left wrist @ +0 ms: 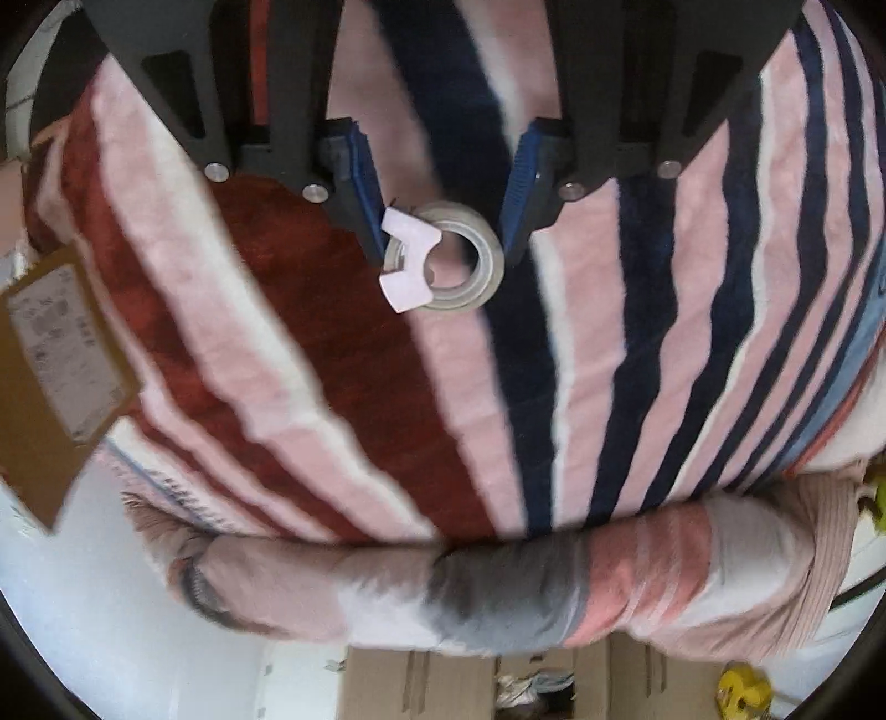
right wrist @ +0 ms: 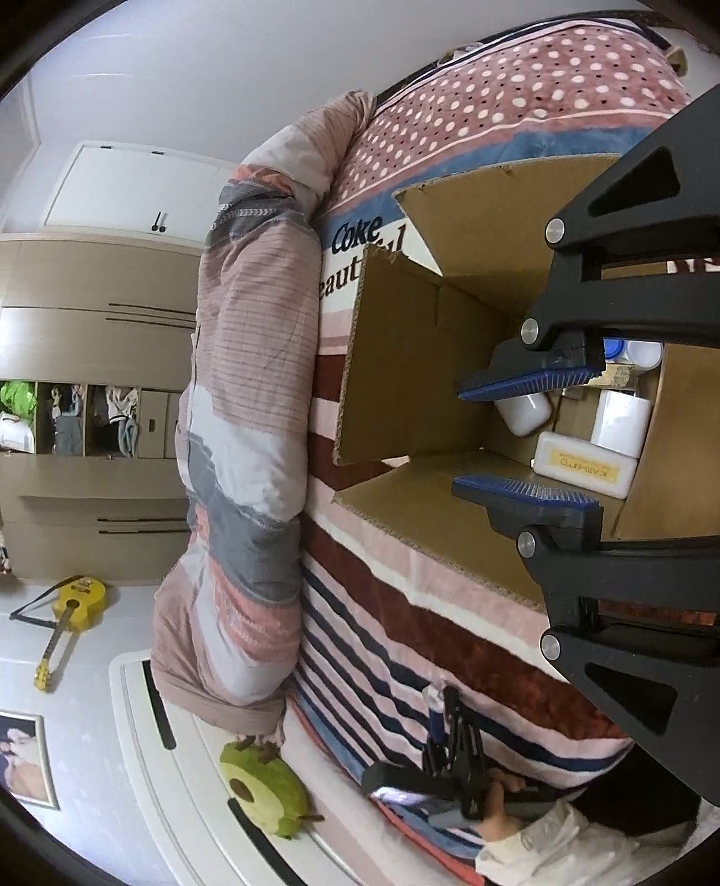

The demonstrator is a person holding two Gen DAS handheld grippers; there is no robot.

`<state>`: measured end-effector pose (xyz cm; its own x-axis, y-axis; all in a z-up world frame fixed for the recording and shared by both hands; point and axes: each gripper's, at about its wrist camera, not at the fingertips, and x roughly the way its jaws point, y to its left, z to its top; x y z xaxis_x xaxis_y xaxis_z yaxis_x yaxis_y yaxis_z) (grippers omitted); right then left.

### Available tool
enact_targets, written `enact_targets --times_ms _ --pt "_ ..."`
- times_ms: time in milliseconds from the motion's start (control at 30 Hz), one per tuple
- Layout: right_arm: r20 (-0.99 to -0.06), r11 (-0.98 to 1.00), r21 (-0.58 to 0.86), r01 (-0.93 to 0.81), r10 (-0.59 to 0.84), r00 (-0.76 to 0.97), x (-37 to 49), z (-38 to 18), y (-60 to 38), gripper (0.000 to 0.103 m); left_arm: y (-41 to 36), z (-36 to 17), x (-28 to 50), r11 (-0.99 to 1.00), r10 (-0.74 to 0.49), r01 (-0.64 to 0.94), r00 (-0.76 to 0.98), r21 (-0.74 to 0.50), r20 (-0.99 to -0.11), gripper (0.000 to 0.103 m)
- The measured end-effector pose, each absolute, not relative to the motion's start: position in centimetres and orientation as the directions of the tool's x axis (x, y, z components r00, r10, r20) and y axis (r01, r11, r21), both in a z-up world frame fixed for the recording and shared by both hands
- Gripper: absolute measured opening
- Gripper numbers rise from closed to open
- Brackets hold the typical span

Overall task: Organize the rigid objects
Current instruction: 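Grasp the tape roll with the left gripper and drop it into the box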

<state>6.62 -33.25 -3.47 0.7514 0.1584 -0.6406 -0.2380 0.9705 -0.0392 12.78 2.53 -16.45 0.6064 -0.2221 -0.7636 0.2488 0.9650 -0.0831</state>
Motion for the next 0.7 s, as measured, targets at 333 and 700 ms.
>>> enact_targets --times_ms 333,700 --pt "-0.674 0.968 -0.046 -0.245 0.151 0.723 6.6 -5.1 -35.2 0.039 -11.0 -0.7 8.0 0.801 -0.526 0.587 0.597 -0.117 -0.605 0.038" --pt "-0.675 0.973 -0.058 -0.223 0.126 0.727 6.1 -5.6 -37.0 0.076 -23.9 -0.6 9.5 0.694 -0.555 0.711 0.426 -0.114 -0.715 0.071"
